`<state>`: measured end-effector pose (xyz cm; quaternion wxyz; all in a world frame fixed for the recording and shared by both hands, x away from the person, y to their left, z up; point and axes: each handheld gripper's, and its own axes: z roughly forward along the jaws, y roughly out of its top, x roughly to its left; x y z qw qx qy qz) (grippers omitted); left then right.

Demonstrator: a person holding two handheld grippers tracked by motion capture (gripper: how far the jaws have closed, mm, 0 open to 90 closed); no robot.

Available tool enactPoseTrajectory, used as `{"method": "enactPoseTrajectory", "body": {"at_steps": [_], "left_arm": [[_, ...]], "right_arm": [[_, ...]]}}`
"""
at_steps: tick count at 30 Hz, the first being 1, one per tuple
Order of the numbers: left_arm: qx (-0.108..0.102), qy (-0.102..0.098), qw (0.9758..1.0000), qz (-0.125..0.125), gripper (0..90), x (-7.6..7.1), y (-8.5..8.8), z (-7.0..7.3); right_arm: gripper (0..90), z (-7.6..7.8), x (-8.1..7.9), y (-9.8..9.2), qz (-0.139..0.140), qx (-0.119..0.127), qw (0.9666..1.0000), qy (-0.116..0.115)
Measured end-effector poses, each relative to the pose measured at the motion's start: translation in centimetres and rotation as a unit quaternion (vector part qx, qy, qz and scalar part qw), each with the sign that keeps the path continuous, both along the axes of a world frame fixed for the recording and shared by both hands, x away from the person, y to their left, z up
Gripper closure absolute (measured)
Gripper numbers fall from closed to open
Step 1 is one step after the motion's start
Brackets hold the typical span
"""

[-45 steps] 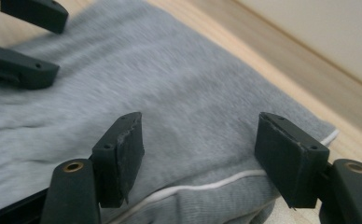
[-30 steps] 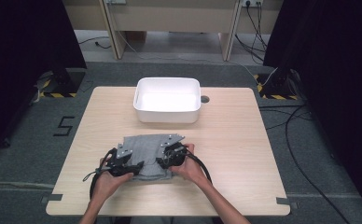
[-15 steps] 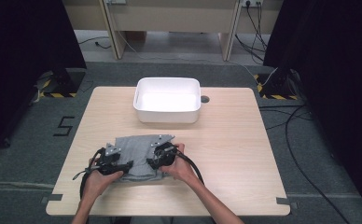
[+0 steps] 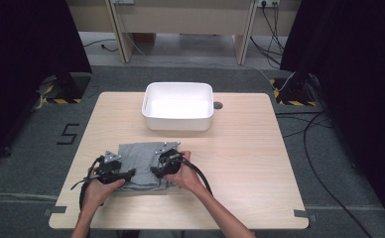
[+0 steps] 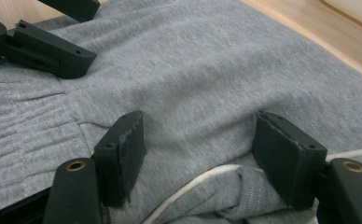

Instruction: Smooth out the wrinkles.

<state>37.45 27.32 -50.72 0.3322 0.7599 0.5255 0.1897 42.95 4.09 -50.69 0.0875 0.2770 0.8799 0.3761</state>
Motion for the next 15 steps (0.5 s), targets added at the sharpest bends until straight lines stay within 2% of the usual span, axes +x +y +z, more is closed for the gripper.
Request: {"method": "enactPoseTrajectory", "body": {"at_steps": [15], "left_arm": [[-0.022,0.006,0.9997,0.013,31.5,0.26,1.04,-0.32]], "right_arm": [[34.3,-0.02,0.46,0.85,0.003,-0.001,1.0,0.002]]}}
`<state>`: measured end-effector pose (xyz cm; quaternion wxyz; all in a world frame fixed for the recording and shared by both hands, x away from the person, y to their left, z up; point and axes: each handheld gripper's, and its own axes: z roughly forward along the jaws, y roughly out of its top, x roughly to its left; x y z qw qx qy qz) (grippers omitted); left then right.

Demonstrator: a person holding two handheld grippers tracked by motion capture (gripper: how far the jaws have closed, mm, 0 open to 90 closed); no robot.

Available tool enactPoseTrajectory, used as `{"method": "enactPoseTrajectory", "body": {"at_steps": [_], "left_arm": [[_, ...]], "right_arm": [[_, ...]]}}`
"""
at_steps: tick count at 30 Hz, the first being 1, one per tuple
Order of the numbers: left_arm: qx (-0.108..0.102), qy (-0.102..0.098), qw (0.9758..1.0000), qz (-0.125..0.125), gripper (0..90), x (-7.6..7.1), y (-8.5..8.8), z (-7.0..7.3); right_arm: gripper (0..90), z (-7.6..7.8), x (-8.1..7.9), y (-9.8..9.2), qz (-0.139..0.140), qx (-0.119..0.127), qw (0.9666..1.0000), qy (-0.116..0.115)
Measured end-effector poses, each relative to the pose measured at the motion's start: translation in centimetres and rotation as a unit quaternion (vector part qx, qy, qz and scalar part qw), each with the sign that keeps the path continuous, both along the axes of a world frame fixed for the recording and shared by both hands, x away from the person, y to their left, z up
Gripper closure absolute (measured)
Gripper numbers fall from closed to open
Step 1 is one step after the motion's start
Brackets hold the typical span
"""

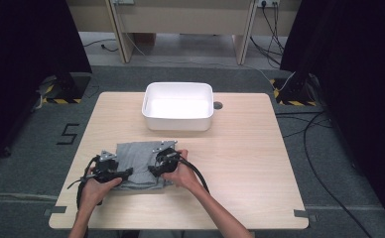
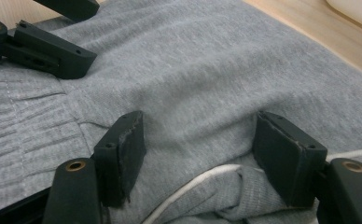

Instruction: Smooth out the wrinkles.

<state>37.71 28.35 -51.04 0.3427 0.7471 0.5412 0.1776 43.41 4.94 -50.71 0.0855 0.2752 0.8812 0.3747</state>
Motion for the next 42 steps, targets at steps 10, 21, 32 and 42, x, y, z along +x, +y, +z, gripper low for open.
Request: {"method": "enactPoseTrajectory", "body": {"at_steps": [10,21,32,42], "left_arm": [[0.004,-0.01,0.9999,0.005,30.0,-0.2,0.0,1.0],[-0.002,-0.05,0.9986,-0.015,29.1,-1.8,-1.7,3.9],[-0.057,-0.039,0.9961,-0.055,27.8,-3.4,-4.7,3.1],[-0.049,-0.052,0.9962,-0.049,19.2,-5.8,-5.0,2.1]], "right_arm": [[33.7,0.5,0.1,-0.4,0.001,0.008,0.9999,0.011],[32.9,3.5,0.4,-3.5,-0.025,0.023,0.9991,-0.025],[32.3,5.7,1.5,-7.6,-0.062,0.02,0.9973,-0.032],[30.1,7.3,2.9,-12.6,-0.117,0.024,0.992,-0.039]]}}
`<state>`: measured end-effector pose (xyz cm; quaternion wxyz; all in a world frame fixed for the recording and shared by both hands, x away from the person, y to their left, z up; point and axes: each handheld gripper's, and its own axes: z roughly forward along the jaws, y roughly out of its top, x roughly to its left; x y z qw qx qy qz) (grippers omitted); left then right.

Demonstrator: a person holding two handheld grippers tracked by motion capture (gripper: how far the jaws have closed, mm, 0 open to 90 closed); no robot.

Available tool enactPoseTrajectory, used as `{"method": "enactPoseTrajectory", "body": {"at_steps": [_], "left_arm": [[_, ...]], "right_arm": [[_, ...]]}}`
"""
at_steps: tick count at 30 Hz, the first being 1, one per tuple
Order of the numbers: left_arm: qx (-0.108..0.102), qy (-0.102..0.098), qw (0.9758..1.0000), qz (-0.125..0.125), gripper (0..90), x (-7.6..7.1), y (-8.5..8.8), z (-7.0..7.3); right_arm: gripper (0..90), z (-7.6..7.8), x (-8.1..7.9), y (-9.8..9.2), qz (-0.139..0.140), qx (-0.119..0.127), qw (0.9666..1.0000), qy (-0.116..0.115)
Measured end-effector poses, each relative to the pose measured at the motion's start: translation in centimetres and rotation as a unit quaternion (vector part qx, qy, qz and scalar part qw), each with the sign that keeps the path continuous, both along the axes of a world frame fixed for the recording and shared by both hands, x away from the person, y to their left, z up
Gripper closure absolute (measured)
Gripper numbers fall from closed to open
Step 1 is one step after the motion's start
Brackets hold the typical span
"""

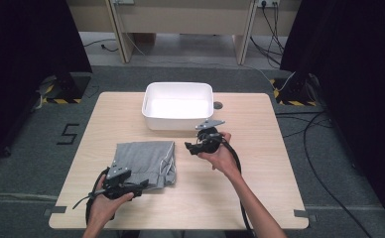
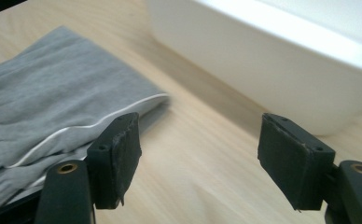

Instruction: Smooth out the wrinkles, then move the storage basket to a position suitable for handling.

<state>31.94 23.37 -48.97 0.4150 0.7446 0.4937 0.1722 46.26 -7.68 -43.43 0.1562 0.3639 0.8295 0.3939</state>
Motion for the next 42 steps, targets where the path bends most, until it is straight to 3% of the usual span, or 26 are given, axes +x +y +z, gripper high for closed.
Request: {"method": "enactPoseTrajectory", "body": {"at_steps": [6,9,19,23,27,32,36,38,42], "left_arm": [[0.029,-0.017,0.9994,0.009,19.0,-1.1,-0.4,-0.9],[0.042,-0.02,0.9989,0.001,19.0,-1.6,-0.6,-1.0],[0.032,-0.029,0.9991,0.001,19.4,-2.4,-0.1,-1.3],[0.018,-0.038,0.9991,0.007,19.5,-4.0,0.4,-1.3],[0.021,-0.046,0.9985,0.022,20.7,-5.3,1.2,-1.2],[0.032,-0.02,0.9989,0.03,20.7,-5.6,1.7,-2.4],[0.06,-0.013,0.9976,0.032,21.5,-5.6,1.7,-3.1],[0.059,0.001,0.9978,0.031,21.5,-5.4,1.8,-3.4],[0.068,-0.001,0.9972,0.032,20.1,-5.4,1.8,-3.6]], "right_arm": [[30.4,0.8,0.9,-2.3,-0.036,-0.002,0.9994,-0.003],[30.5,1.1,1.5,-3.3,-0.052,0.001,0.9986,0.0],[31.3,1.8,3.7,-5.1,-0.091,-0.001,0.9958,0.006],[31.8,2.1,4.6,-5.3,-0.101,-0.002,0.9949,0.004],[32.0,2.4,5.3,-5.3,-0.111,0.009,0.9937,0.011],[32.2,2.7,6.2,-5.1,-0.12,0.009,0.9927,0.013],[32.2,2.7,7.1,-4.9,-0.128,0.003,0.9916,0.016],[32.3,2.8,7.6,-4.8,-0.135,0.006,0.9907,0.017],[32.5,2.8,8.4,-4.8,-0.143,0.009,0.9895,0.016]]}}
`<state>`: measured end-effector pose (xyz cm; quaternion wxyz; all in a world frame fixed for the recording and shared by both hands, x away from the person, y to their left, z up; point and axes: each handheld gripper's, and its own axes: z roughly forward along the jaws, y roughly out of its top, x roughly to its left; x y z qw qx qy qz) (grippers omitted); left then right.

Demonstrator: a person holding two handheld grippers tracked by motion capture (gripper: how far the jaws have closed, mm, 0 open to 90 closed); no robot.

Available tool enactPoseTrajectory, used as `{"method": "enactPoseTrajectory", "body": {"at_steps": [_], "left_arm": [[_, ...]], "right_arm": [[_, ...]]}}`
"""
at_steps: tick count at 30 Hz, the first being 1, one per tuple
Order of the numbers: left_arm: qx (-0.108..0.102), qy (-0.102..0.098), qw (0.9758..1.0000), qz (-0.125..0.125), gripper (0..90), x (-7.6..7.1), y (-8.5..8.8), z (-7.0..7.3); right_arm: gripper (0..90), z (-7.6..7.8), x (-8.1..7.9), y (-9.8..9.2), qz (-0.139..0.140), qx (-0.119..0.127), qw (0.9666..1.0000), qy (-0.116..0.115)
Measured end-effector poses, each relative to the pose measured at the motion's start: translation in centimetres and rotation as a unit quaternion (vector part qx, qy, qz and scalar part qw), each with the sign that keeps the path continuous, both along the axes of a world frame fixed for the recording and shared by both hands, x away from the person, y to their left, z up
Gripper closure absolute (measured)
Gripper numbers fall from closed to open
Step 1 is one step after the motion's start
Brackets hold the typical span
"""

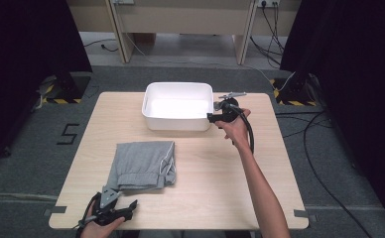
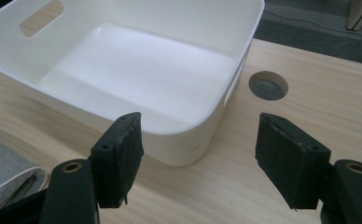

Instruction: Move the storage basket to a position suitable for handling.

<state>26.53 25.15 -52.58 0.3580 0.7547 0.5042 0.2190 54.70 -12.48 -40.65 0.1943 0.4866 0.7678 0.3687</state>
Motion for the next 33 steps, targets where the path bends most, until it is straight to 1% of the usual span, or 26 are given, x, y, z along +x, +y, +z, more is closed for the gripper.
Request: {"method": "enactPoseTrajectory", "body": {"at_steps": [4,7,9,12,16,18,22,24,27,30,33], "left_arm": [[-0.001,-0.001,1.0,-0.001,19.4,-0.1,0.0,0.0],[0.0,0.001,1.0,-0.005,19.4,-0.1,0.0,0.0],[0.0,0.001,1.0,-0.005,19.4,-0.1,0.0,0.0],[0.0,0.001,1.0,-0.005,19.4,-0.1,0.0,0.0],[0.0,0.001,1.0,-0.006,19.4,-0.1,0.0,0.0],[0.0,0.0,1.0,-0.007,19.4,-0.1,0.1,0.0],[0.0,-0.001,1.0,-0.008,19.4,-0.1,0.1,0.0],[0.0,-0.001,1.0,-0.008,19.4,-0.1,0.1,0.0],[0.0,0.0,1.0,-0.009,19.4,-0.1,0.1,0.0],[0.001,0.001,1.0,-0.009,19.4,-0.1,0.2,0.0],[0.0,0.002,1.0,-0.009,19.4,-0.1,0.3,0.0]], "right_arm": [[33.0,-0.2,1.0,0.0,-0.015,0.002,0.9999,0.007],[34.1,-0.4,1.6,-0.3,-0.027,0.014,0.9995,0.001],[34.1,-0.4,1.9,-0.5,-0.035,0.012,0.9993,0.005],[34.9,-0.5,2.5,-0.9,-0.048,0.018,0.9987,0.006],[35.8,-0.9,3.1,-0.7,-0.05,0.011,0.9986,0.012],[38.0,-1.2,3.4,-0.4,-0.049,0.006,0.9987,0.015],[40.4,-1.7,3.6,0.0,-0.048,-0.011,0.9986,0.018],[42.7,-1.9,3.6,0.2,-0.05,-0.005,0.9985,0.024],[47.9,-2.0,3.7,0.5,-0.045,-0.009,0.9986,0.024],[52.3,-2.0,3.7,0.6,-0.041,-0.019,0.9985,0.031],[54.6,-2.1,3.5,0.2,-0.035,-0.038,0.9979,0.04]]}}
